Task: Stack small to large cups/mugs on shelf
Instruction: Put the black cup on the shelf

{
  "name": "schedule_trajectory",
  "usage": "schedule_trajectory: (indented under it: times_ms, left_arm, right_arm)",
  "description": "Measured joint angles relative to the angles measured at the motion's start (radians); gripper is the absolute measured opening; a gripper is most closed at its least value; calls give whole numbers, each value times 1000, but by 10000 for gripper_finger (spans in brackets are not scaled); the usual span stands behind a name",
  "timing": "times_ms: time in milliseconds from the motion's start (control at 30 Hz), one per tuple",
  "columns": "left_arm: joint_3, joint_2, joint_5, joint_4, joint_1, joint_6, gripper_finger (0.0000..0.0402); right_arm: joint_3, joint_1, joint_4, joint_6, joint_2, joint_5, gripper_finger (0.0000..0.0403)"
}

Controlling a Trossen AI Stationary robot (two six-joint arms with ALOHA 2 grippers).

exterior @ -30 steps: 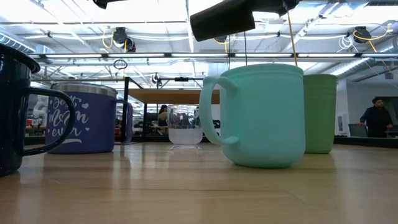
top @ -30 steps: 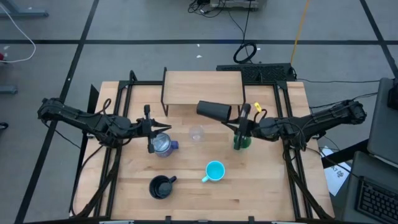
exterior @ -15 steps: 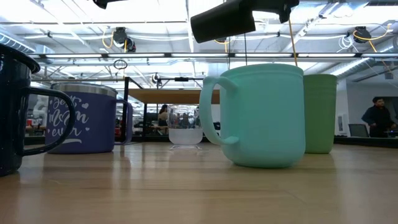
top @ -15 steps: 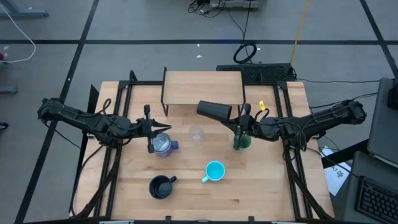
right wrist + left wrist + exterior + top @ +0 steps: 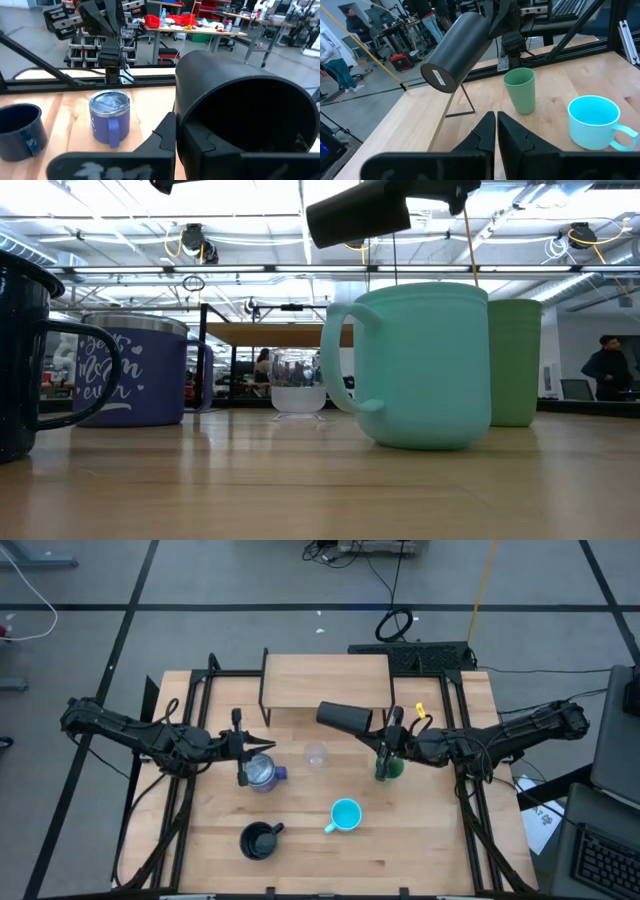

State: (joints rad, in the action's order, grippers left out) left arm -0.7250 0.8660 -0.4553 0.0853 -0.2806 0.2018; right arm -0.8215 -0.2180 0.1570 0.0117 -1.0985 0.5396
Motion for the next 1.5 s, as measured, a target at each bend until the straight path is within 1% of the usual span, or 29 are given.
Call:
schedule_trajectory:
  times_ms: [233, 600, 700, 733, 800, 867, 933, 1000, 1067, 1133, 1233, 1367, 1500]
  left_arm:
    - [0, 0, 0, 0, 0, 0, 21]
    - [0, 0, 0, 0, 0, 0, 21]
    - [0, 0, 0, 0, 0, 4, 21]
    - [0, 0, 0, 0, 0, 4, 21]
    - [0, 0, 0, 0, 0, 4, 21]
    - [0, 0, 0, 0, 0, 4, 21]
    - [0, 0, -1, 0, 0, 6, 21]
    - [0, 0, -18, 0, 0, 12, 21]
    - [0, 0, -53, 0, 1, 18, 21]
    - [0, 0, -79, 0, 10, 24, 21]
    - [0, 0, -88, -1, 36, 28, 21]
    - [0, 0, -89, -8, 82, 19, 21]
    - [0, 5, -88, -9, 130, -11, 21]
  right_arm:
    - [0, 0, 0, 78, 0, 0, 0]
    - [0, 0, -10, 337, 0, 7, 0]
    - [0, 0, 19, 319, -2, 15, 0]
    - [0, 0, 51, 295, -6, 39, 0]
    - [0, 0, 128, 249, -17, 126, 0]
    - [0, 10, 191, 238, -27, 197, 0]
    - [-12, 36, 206, 233, -34, 219, 0]
    - [-44, 78, 159, 204, -35, 216, 0]
    - [-90, 129, 70, 173, -35, 198, 0]
    - [-145, 183, -37, 143, -35, 137, 0]
    - [-234, 258, -188, 109, -41, 46, 0]
    - [-411, 342, -443, 78, -72, -46, 0]
    - [-613, 415, -668, 62, -148, -125, 0]
